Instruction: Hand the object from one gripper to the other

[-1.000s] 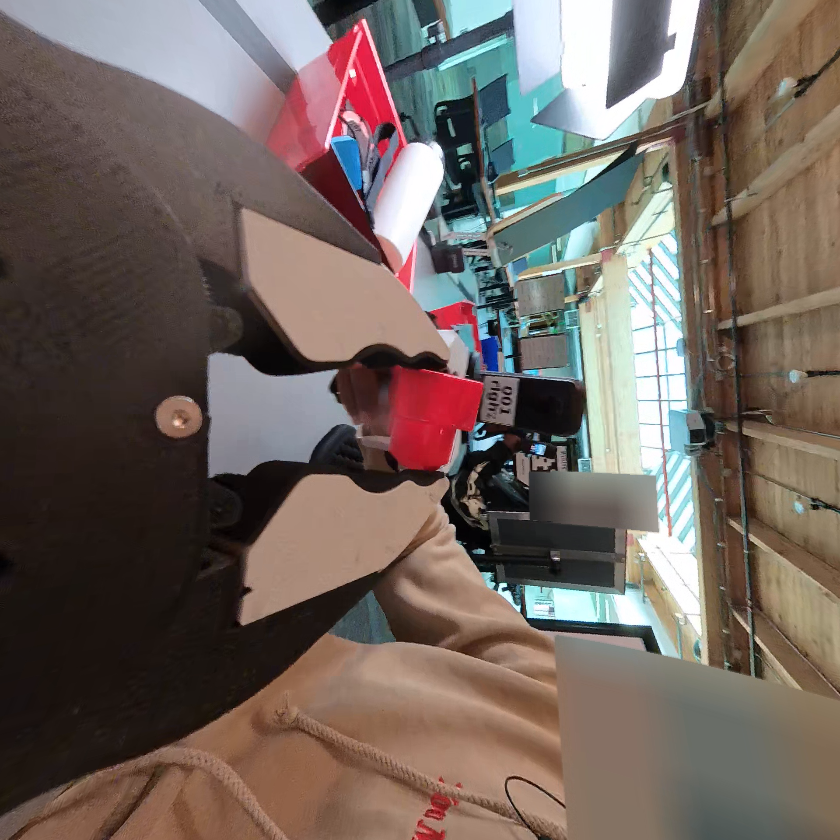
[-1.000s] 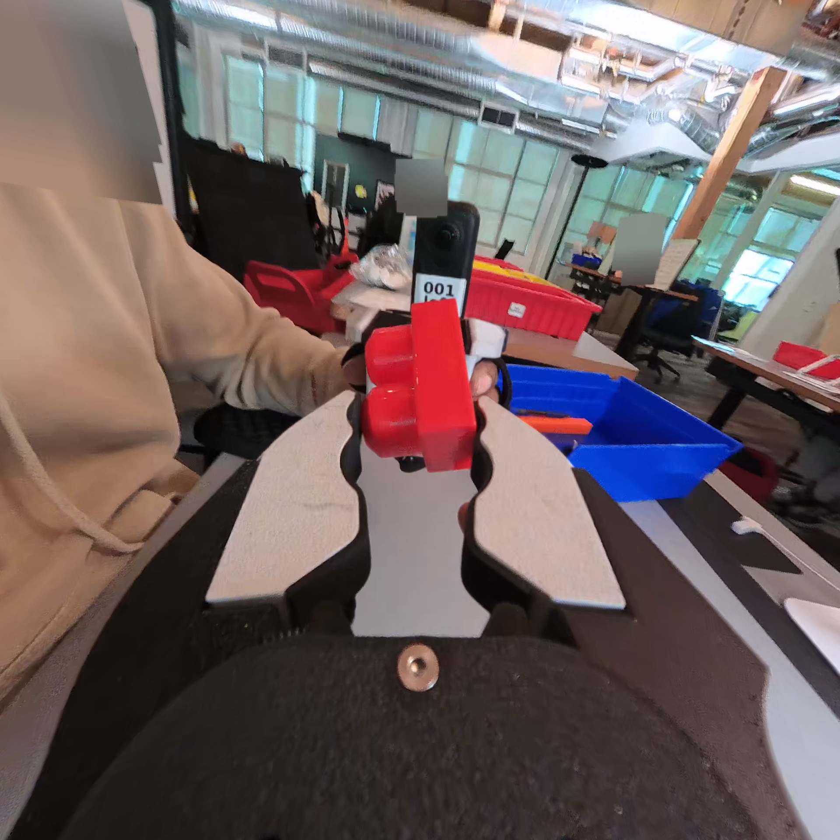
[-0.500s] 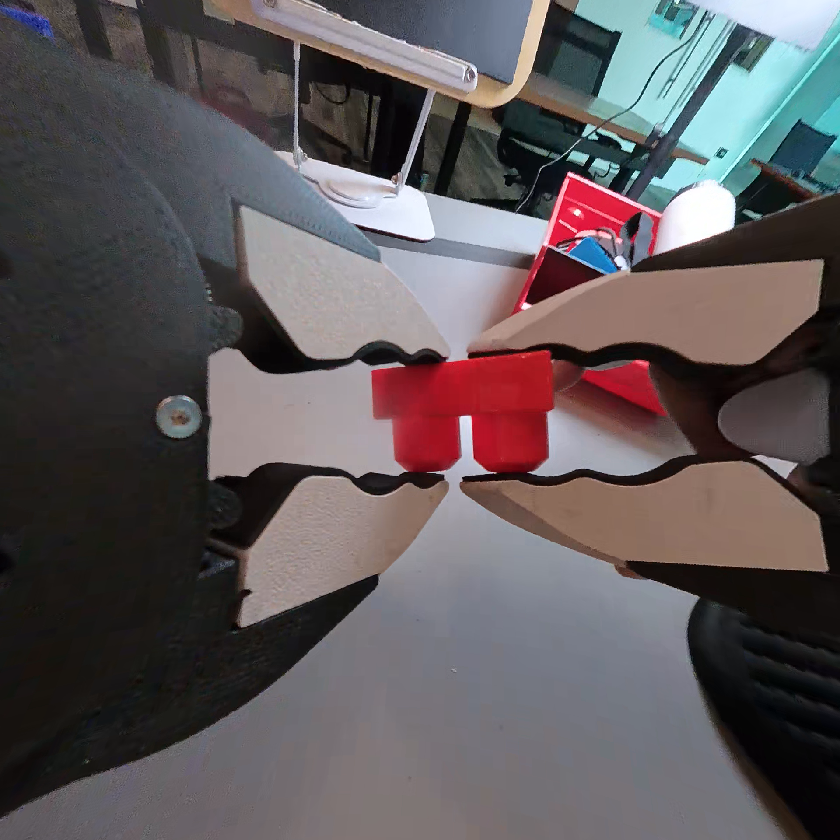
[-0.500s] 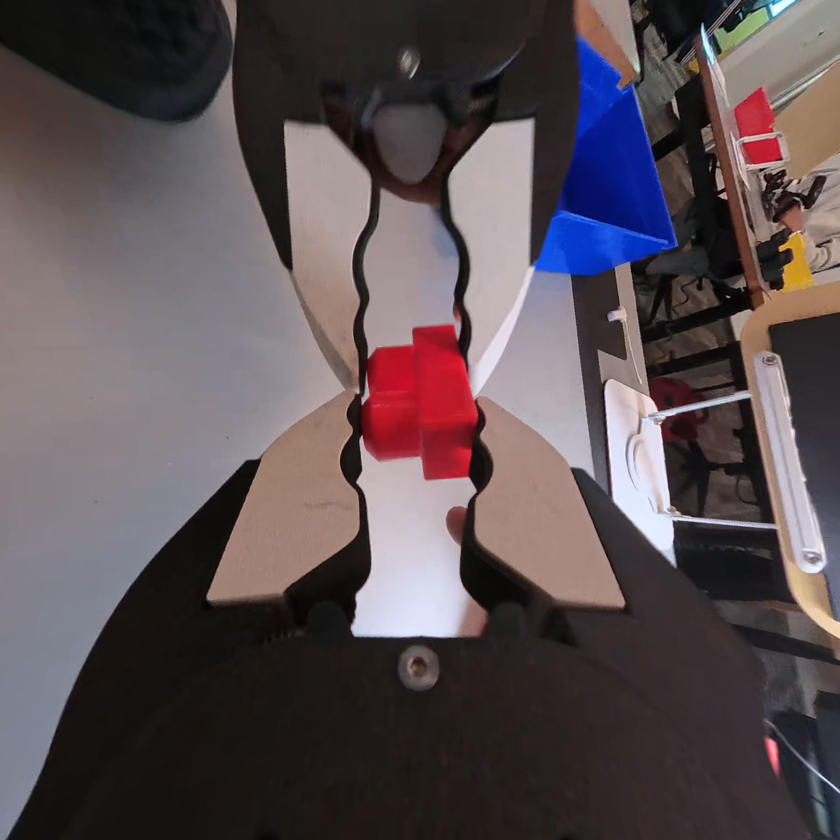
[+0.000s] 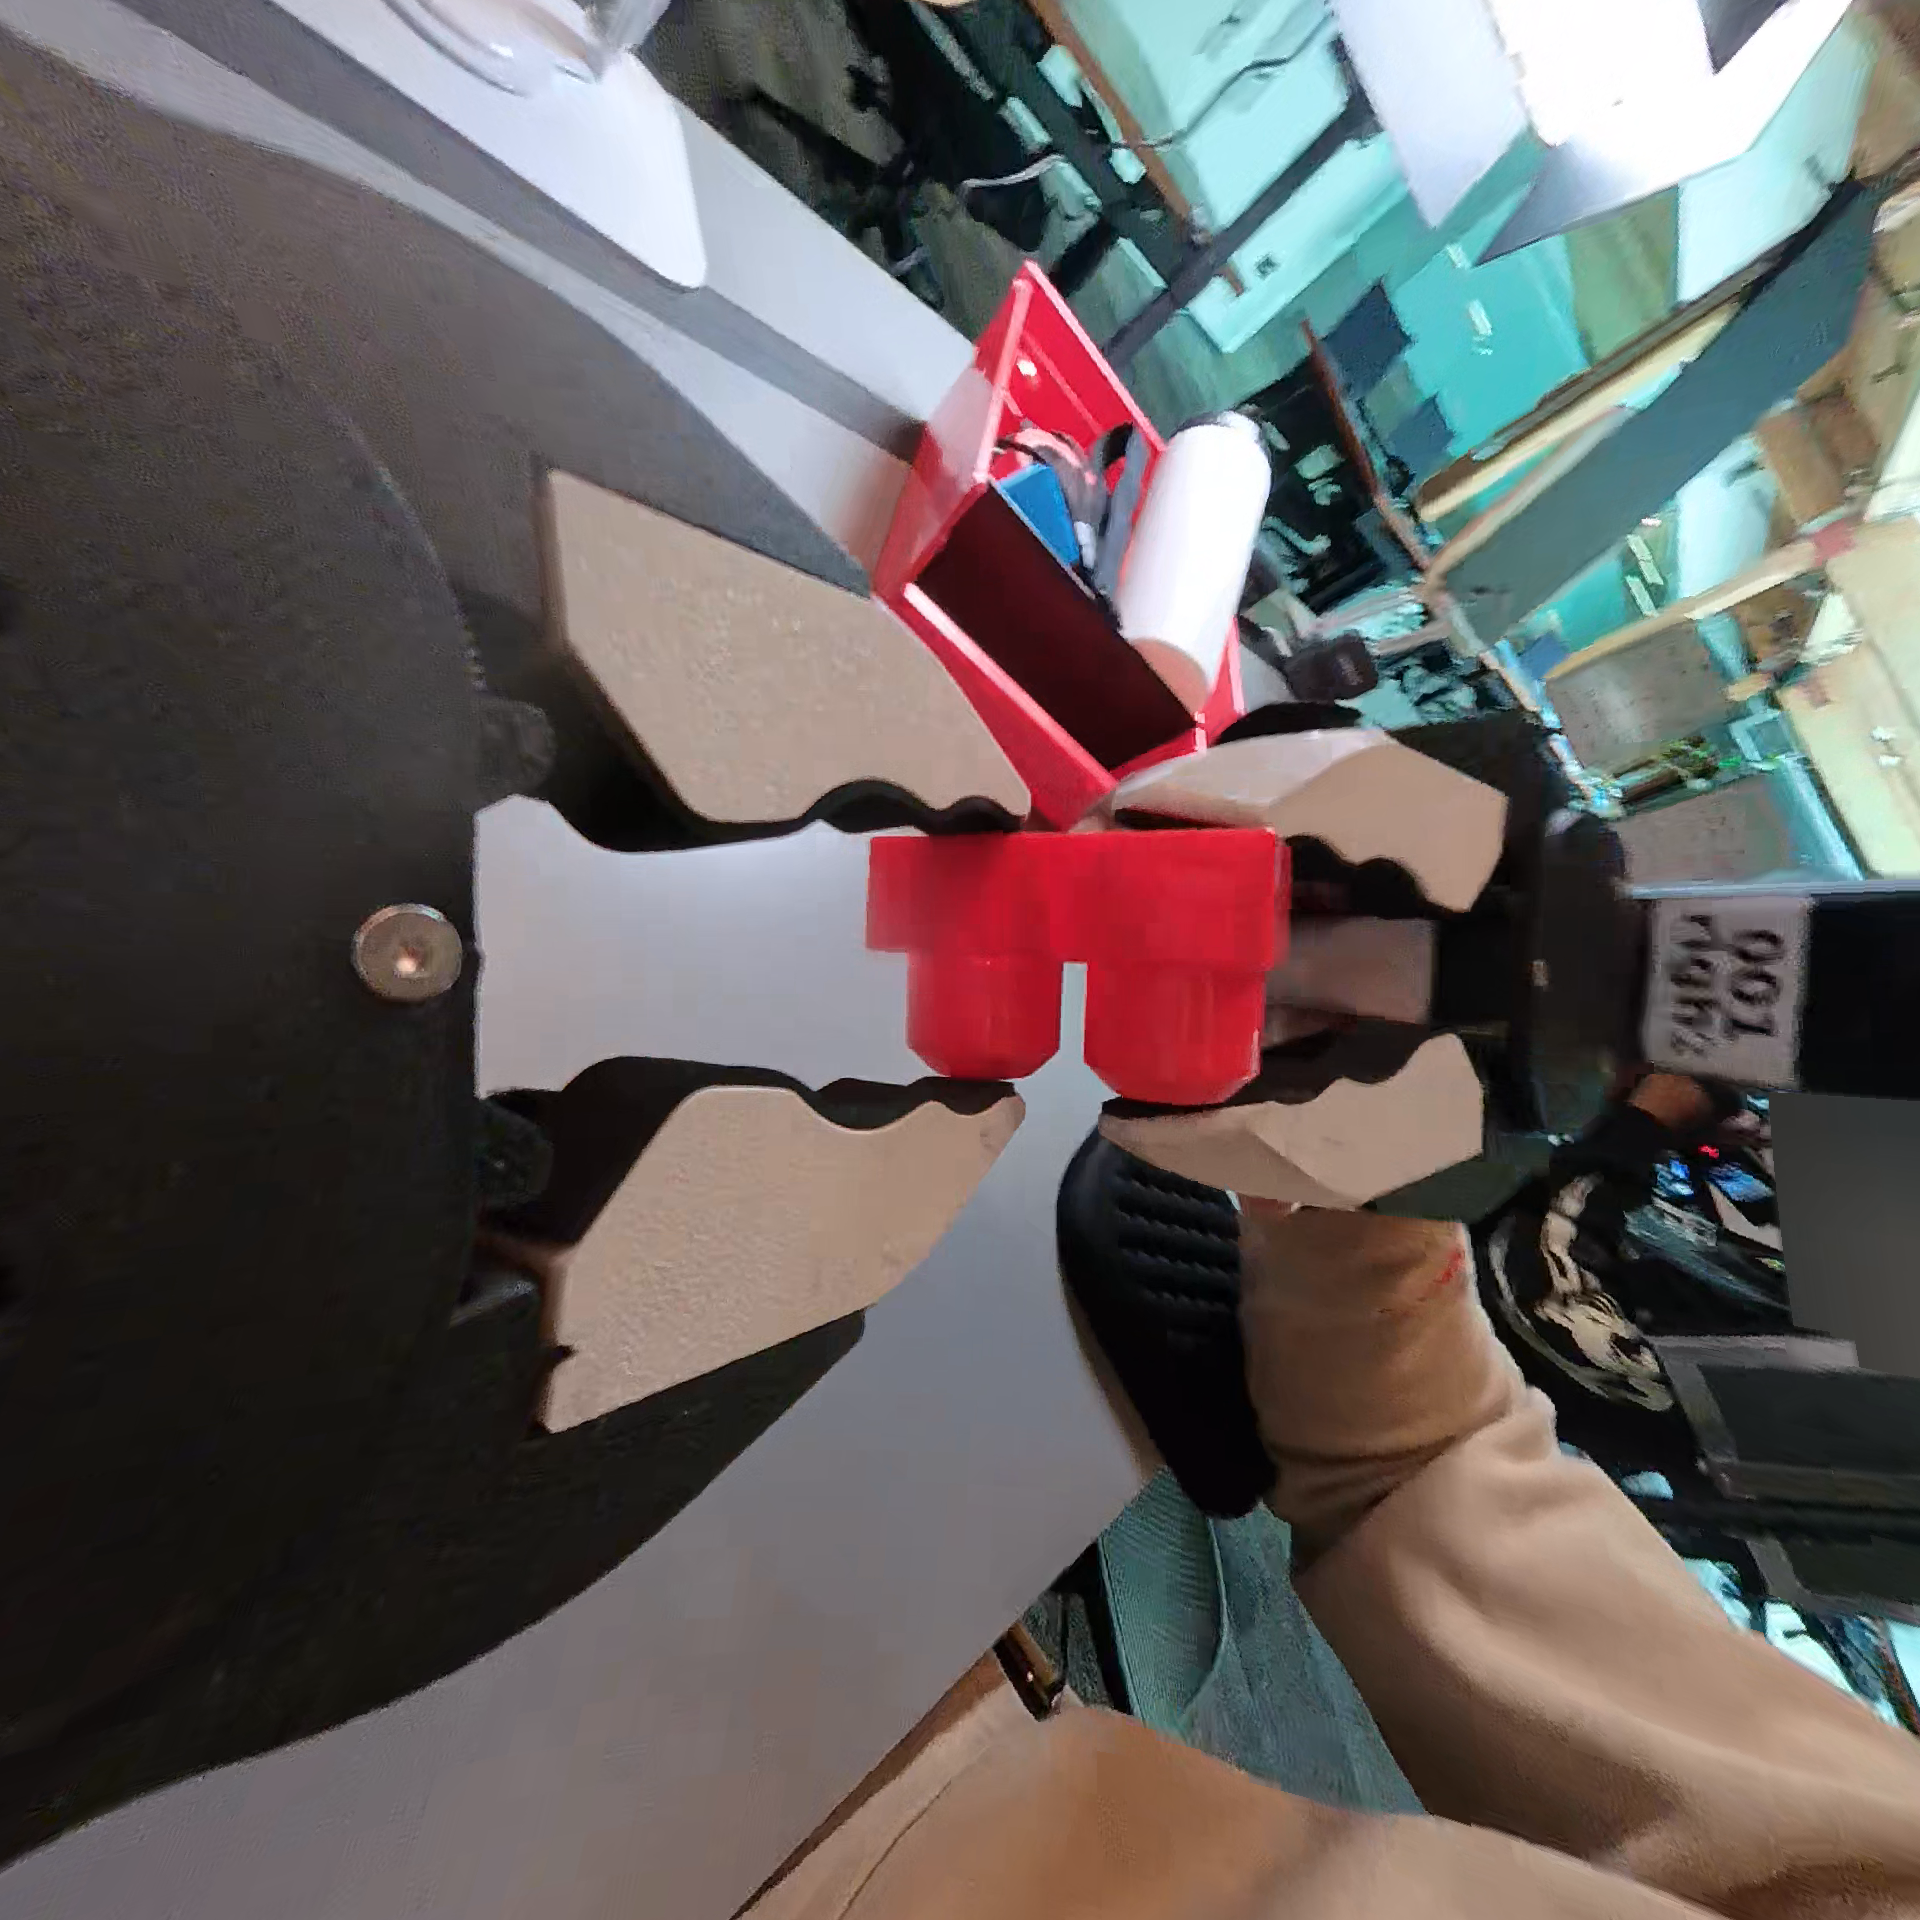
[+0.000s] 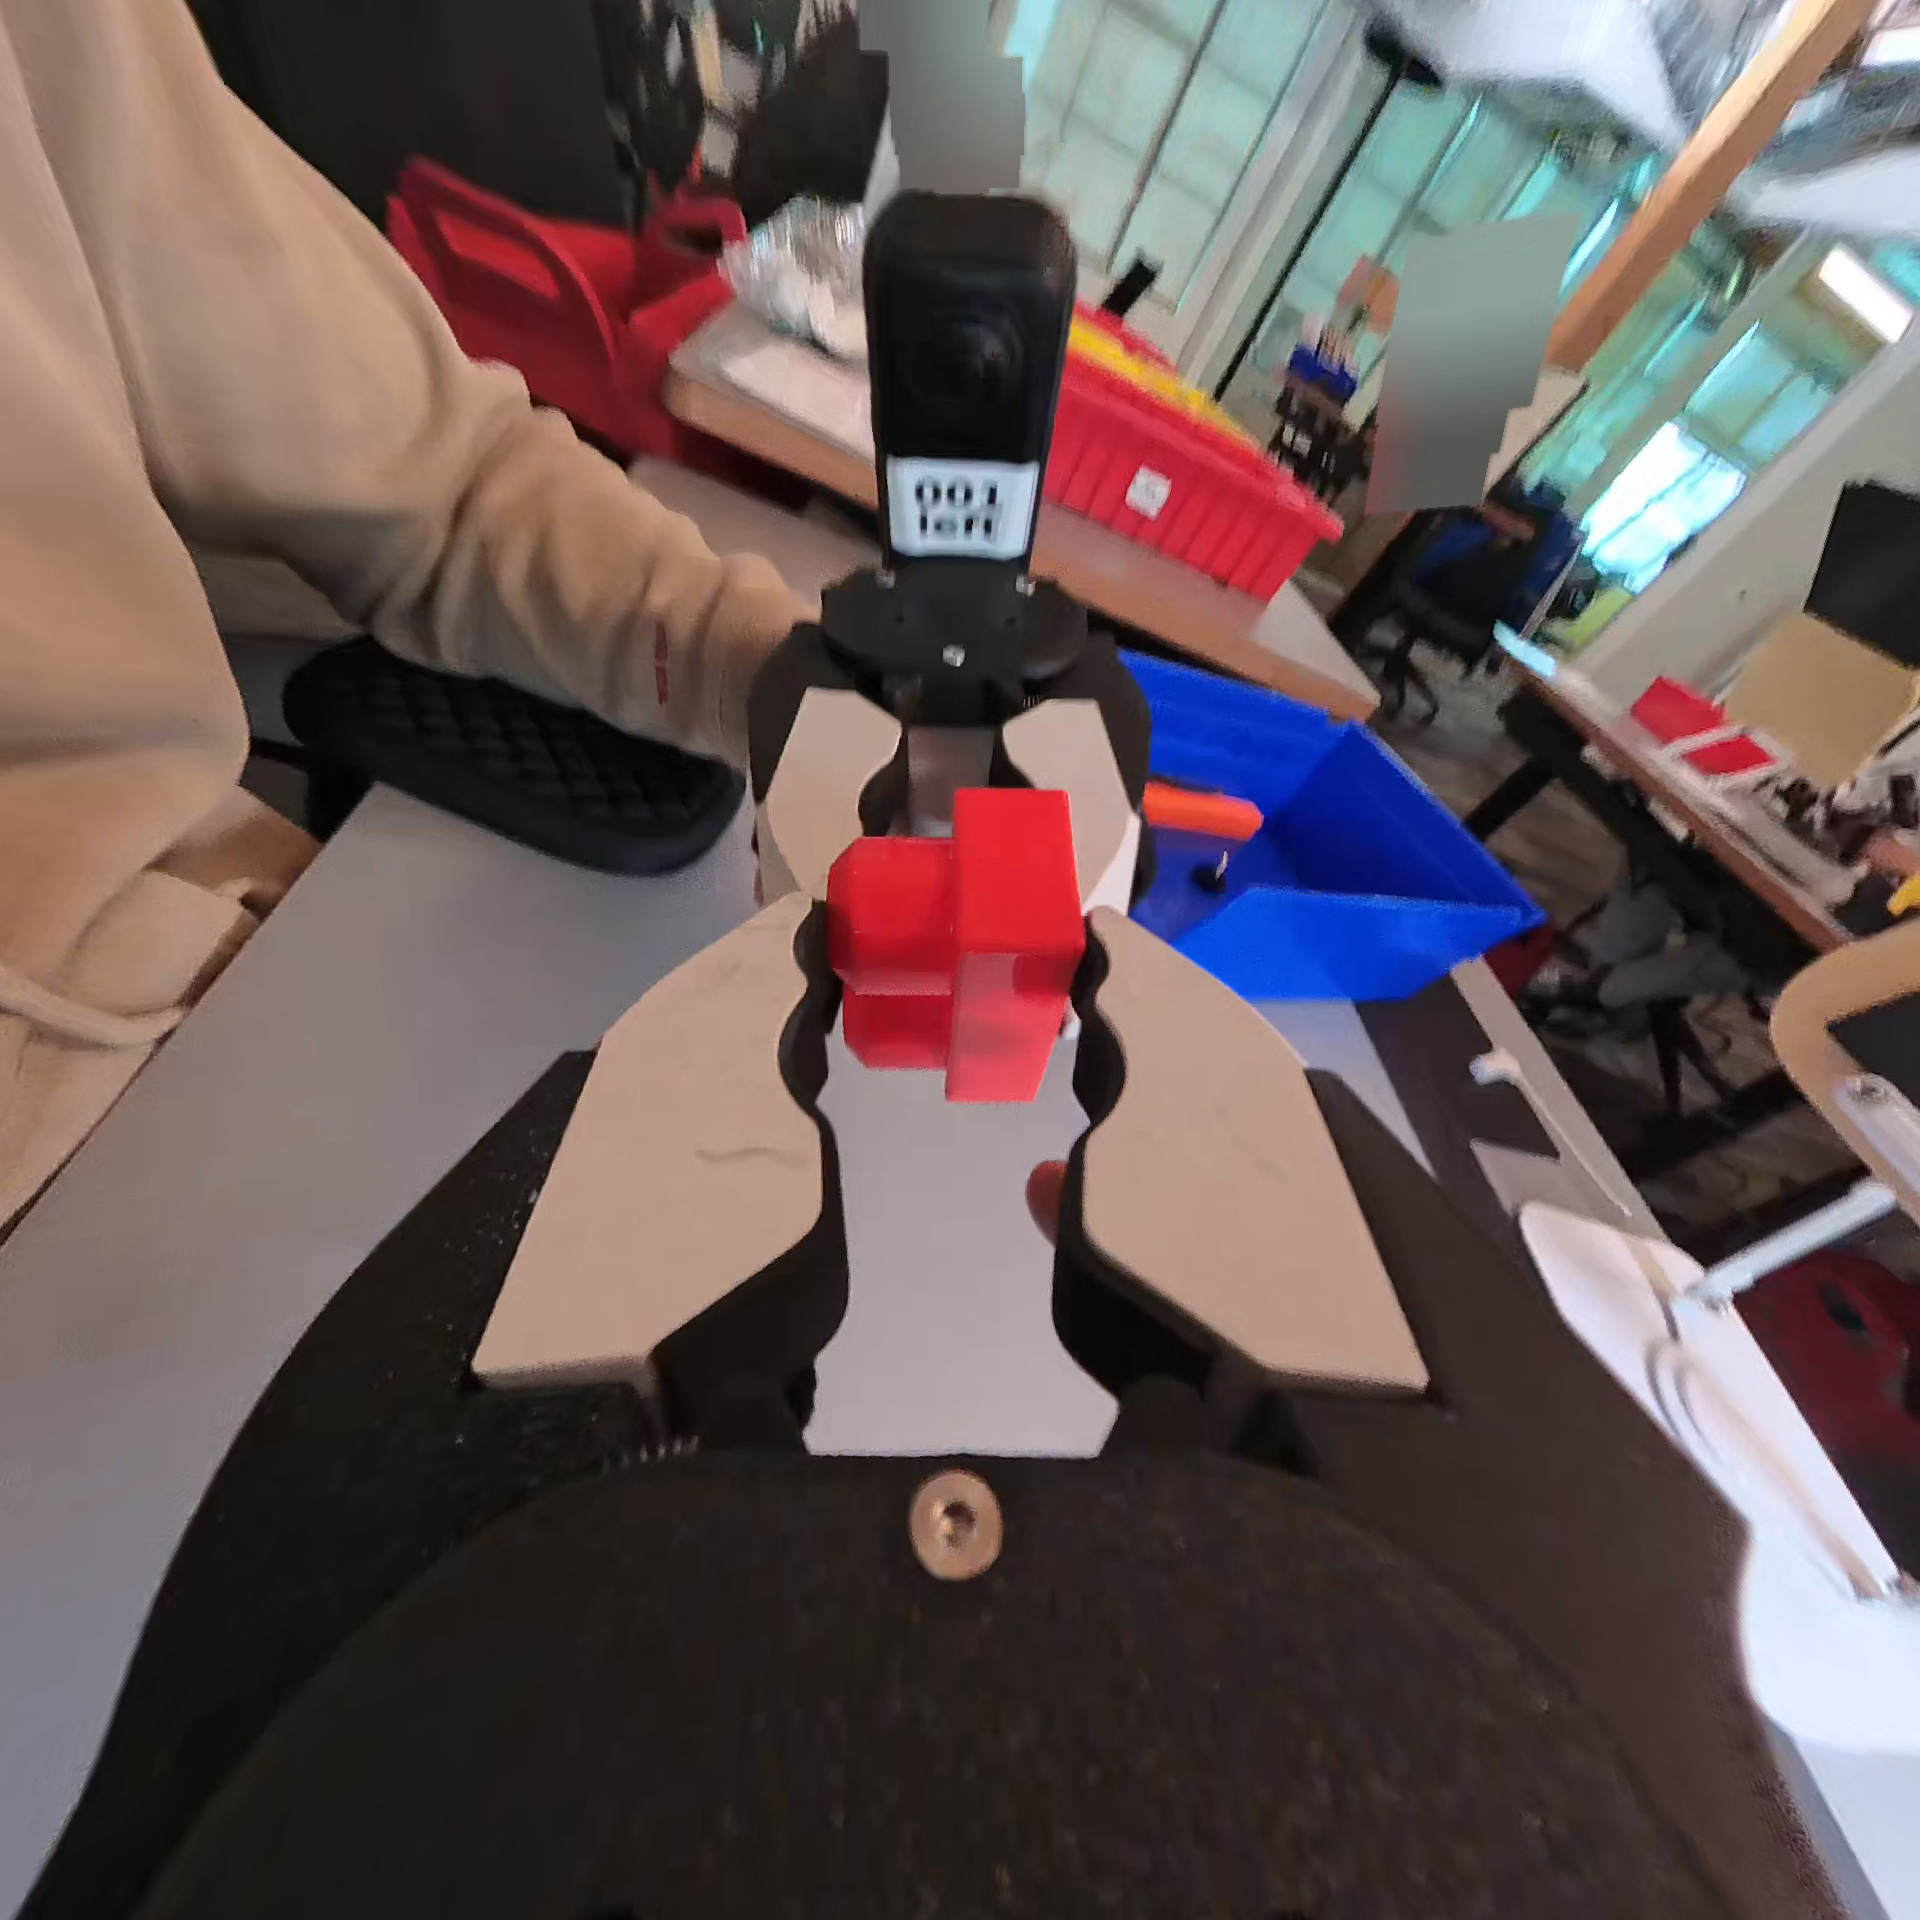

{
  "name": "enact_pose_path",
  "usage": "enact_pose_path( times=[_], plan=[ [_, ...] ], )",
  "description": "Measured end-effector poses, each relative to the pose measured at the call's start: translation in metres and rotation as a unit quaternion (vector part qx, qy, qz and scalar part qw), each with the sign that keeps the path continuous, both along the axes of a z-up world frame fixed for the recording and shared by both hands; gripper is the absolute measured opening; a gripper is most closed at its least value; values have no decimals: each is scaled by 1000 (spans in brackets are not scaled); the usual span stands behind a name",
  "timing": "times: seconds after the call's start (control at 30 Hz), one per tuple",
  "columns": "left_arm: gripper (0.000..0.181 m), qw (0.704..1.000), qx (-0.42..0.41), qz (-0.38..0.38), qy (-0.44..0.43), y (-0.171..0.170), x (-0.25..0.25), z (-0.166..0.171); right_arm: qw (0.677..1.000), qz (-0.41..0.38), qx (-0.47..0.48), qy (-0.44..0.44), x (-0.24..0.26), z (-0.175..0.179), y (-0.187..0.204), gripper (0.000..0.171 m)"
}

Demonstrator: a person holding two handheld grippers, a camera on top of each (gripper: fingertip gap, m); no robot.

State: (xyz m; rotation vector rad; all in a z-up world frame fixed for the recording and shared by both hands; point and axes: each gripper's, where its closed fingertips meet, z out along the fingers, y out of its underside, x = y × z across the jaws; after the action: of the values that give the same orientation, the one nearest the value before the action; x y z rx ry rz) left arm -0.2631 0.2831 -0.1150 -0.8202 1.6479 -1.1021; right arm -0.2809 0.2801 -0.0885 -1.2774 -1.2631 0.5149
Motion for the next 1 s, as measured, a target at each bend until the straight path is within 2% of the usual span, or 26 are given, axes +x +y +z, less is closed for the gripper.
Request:
enact_pose_path(
  times=[0.07,0.2,0.3,0.33,0.4,0.57,0.67,0.73,0.77,0.8,0.87,1.0],
  plan=[
    [50,1000,-4,18,18,7,-2,1,999,-28,2,-40,7,-7,6,44],
    [51,998,5,39,48,8,-4,5,979,-87,42,-177,18,-34,17,44],
    [32,995,42,44,85,5,-1,-11,964,-102,55,-239,12,-52,20,44],
    [31,993,52,47,92,5,0,-15,958,-110,59,-258,13,-56,21,44],
    [18,994,59,47,79,5,-1,-11,953,-113,69,-272,14,-59,22,45],
    [17,996,71,34,31,2,-8,8,971,-93,95,-197,11,-38,18,47],
    [17,999,33,-11,-13,-9,-16,24,985,-70,83,-136,15,-34,21,64],
    [16,998,1,-46,-45,-16,-23,36,989,-57,84,-108,14,-37,23,69],
    [15,996,-16,-65,-55,-19,-26,40,990,-52,90,-97,11,-36,23,68],
    [9,994,-34,-88,-59,-23,-29,41,990,-46,103,-86,7,-33,21,63],
    [8,987,-71,-127,-65,-28,-35,44,989,-42,125,-74,2,-26,17,51],
    [10,991,-76,-98,-48,-15,-33,40,989,-48,108,-87,13,-22,16,50]
  ],
)
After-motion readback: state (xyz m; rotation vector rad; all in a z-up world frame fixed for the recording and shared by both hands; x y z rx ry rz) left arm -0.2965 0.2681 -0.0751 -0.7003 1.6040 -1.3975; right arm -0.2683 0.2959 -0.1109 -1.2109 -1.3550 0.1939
